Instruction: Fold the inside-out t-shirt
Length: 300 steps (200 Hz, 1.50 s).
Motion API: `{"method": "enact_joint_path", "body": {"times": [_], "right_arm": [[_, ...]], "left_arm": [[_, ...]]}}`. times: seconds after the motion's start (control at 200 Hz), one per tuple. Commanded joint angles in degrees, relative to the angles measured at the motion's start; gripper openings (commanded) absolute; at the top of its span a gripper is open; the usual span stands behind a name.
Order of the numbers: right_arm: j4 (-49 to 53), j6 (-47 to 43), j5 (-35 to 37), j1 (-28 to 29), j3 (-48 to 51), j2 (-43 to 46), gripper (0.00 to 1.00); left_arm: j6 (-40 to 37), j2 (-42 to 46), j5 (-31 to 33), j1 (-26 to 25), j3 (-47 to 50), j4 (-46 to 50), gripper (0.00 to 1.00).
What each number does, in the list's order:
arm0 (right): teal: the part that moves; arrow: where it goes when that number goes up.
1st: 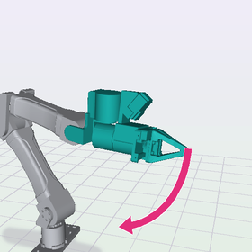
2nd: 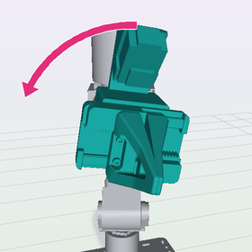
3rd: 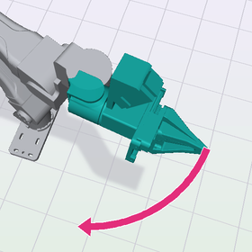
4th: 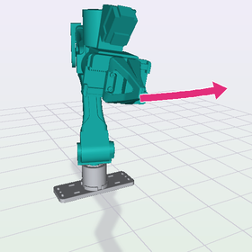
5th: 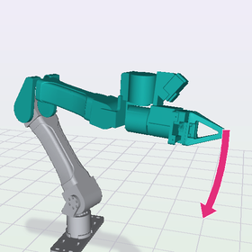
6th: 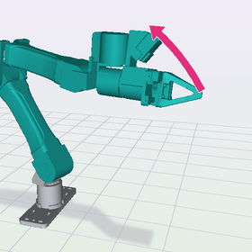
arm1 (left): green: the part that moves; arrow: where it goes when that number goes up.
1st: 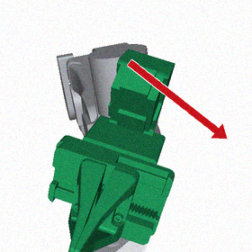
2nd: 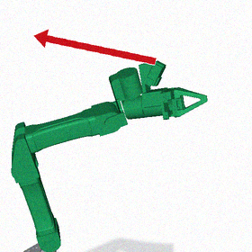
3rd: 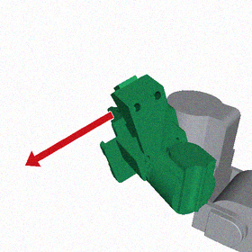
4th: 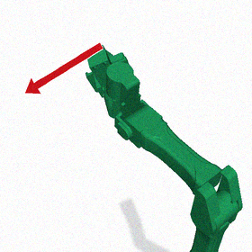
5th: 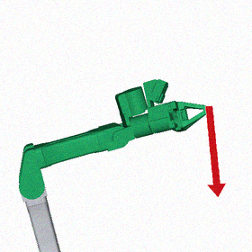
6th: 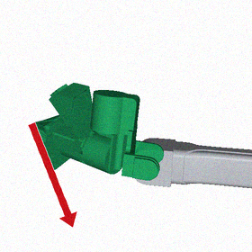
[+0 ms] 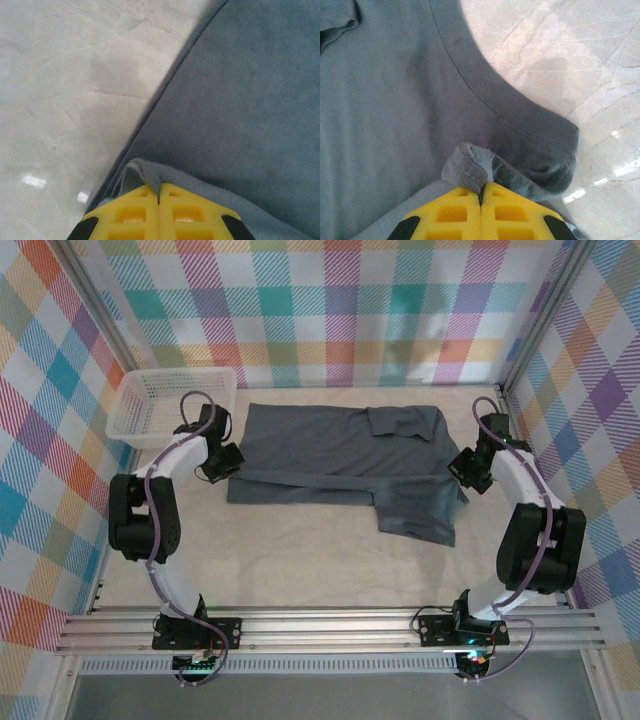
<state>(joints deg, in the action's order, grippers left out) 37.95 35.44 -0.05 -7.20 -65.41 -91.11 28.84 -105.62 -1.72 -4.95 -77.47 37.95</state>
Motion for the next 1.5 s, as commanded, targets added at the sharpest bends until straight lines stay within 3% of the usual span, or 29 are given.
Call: {"method": "enact_joint_path", "body": {"times": [0.0,0.06,0.145,0.24,0.345,0.495,0.635,0.74,0.905,0.945,1.015,1.09,1.17,1.27,1.385,1.495], "right_arm": [[-1.92,-1.03,-0.21,-0.80,-1.27,-3.37,0.01],[-2.59,-2.05,-1.56,-0.75,-2.25,-5.86,0.07],[-0.81,-3.40,-1.87,-0.84,-5.19,-9.05,0.13],[2.39,-4.91,-3.17,-1.02,-8.17,-8.57,0.36],[5.82,-3.67,0.30,-1.28,-5.54,-1.58,0.49],[4.94,1.05,1.18,-2.10,10.27,11.92,0.53],[3.81,2.52,-5.78,-2.04,21.61,16.80,0.52],[2.47,2.06,-5.74,-2.04,25.97,17.53,0.52],[-3.38,-0.19,-11.97,-1.87,26.80,11.03,0.47],[-3.75,-0.20,-12.87,-1.85,26.15,8.95,0.40],[-2.69,-0.50,-14.48,-1.71,24.37,7.52,0.14],[-0.64,-0.46,-15.34,-1.33,22.83,9.57,0.00],[4.28,0.11,-16.91,-0.70,20.71,11.99,0.00],[8.40,2.62,-24.48,0.90,17.58,12.04,0.00],[9.23,6.71,-29.63,2.45,8.61,5.96,0.00],[4.47,14.23,-28.22,2.46,-2.28,-1.77,0.00]], "left_arm": [[-1.80,-3.71,-1.02,0.60,-2.07,-1.30,0.00],[-1.90,-5.22,-1.65,0.59,-2.36,-2.68,0.06],[-2.98,-6.62,-1.03,0.46,-3.35,-3.57,0.22],[-4.67,-5.77,0.33,0.43,-5.33,-1.83,0.35],[-5.24,0.23,1.70,0.42,-4.29,-0.59,0.41],[-2.01,13.36,-0.88,-0.85,5.19,-3.44,0.45],[-2.32,23.21,-3.37,-6.40,13.51,-4.60,0.47],[-4.53,28.60,-1.79,-11.54,17.92,-4.17,0.48],[-4.23,30.73,-1.31,-14.86,23.04,-5.68,0.48],[-4.15,30.28,-0.99,-15.08,22.98,-5.21,0.48],[-4.23,30.07,-0.40,-15.34,22.61,-4.90,0.48],[-4.58,30.28,-0.48,-15.44,22.20,-4.88,0.48],[-4.83,30.35,-0.42,-15.59,21.84,-4.40,0.48],[-4.60,30.25,0.19,-15.79,22.18,-4.46,0.48],[-3.56,28.79,0.33,-15.92,22.45,-5.35,0.48],[-2.66,26.77,0.27,-16.30,21.28,-6.47,0.48]]}}
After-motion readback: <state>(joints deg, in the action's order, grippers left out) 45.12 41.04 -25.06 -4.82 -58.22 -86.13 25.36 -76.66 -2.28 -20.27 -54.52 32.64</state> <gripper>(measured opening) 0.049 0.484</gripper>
